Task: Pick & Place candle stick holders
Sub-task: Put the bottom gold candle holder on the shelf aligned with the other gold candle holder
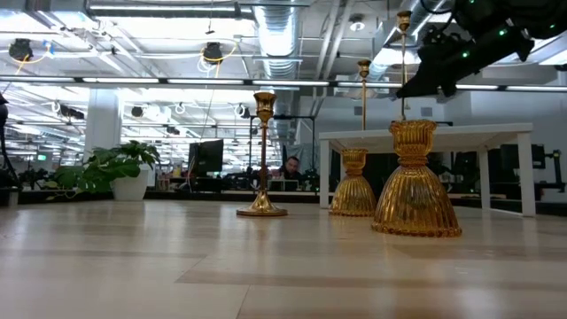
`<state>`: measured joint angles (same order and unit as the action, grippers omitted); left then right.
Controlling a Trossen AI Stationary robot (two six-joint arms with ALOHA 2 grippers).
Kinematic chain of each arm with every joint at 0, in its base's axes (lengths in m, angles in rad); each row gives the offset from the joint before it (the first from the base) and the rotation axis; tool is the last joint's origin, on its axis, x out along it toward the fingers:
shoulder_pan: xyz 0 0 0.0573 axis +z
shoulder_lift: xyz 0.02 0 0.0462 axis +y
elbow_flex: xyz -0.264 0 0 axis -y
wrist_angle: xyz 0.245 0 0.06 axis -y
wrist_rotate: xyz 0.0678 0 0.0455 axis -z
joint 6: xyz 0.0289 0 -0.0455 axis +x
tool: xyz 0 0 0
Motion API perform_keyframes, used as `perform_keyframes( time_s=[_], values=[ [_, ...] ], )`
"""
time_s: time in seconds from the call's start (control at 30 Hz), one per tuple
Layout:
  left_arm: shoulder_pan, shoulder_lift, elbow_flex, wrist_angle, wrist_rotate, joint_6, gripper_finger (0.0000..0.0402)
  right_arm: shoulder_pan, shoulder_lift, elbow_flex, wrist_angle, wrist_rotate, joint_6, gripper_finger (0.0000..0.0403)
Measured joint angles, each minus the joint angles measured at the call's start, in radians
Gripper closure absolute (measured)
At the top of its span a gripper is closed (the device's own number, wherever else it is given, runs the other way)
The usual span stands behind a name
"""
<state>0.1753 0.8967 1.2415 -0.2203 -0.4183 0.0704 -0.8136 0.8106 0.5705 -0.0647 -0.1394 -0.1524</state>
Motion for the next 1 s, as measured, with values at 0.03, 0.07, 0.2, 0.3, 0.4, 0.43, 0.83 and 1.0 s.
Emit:
perform_keyframes(
  time_s=[0.03,0.07,0.2,0.3,0.4,0.43,0.83,1.0],
  values=[
    [0.0,0.0,0.0,0.0,0.0,0.0,0.0325,-0.018,0.0,0.0,-0.002,-0.001,0.004,0.0392],
    [0.0,0.0,0.0,0.0,0.0,0.0,0.0325,-0.036,0.0,0.0,-0.003,-0.009,0.004,0.039],
    [0.0,0.0,0.0,-0.001,0.0,0.0,0.0325,-0.106,0.022,0.0,0.0,-0.065,0.004,0.0392],
    [0.0,0.0,0.0,-0.003,0.0,0.0,0.0325,-0.141,0.05,0.0,0.012,-0.127,0.006,0.0398],
    [0.0,0.0,0.0,-0.003,0.0,0.0,0.0325,-0.165,0.065,0.0,0.024,-0.134,0.004,0.0396],
    [0.0,0.0,0.0,-0.003,0.0,0.0,0.0325,-0.175,0.066,0.0,0.03,-0.134,0.004,0.0393],
    [0.0,0.0,0.0,-0.004,0.0,0.003,0.0325,-0.222,0.066,-0.021,0.032,-0.207,0.004,0.039],
    [0.0,0.0,0.0,-0.005,0.0,0.003,0.0325,-0.224,0.066,-0.026,0.021,-0.203,-0.001,0.0383]
  ],
)
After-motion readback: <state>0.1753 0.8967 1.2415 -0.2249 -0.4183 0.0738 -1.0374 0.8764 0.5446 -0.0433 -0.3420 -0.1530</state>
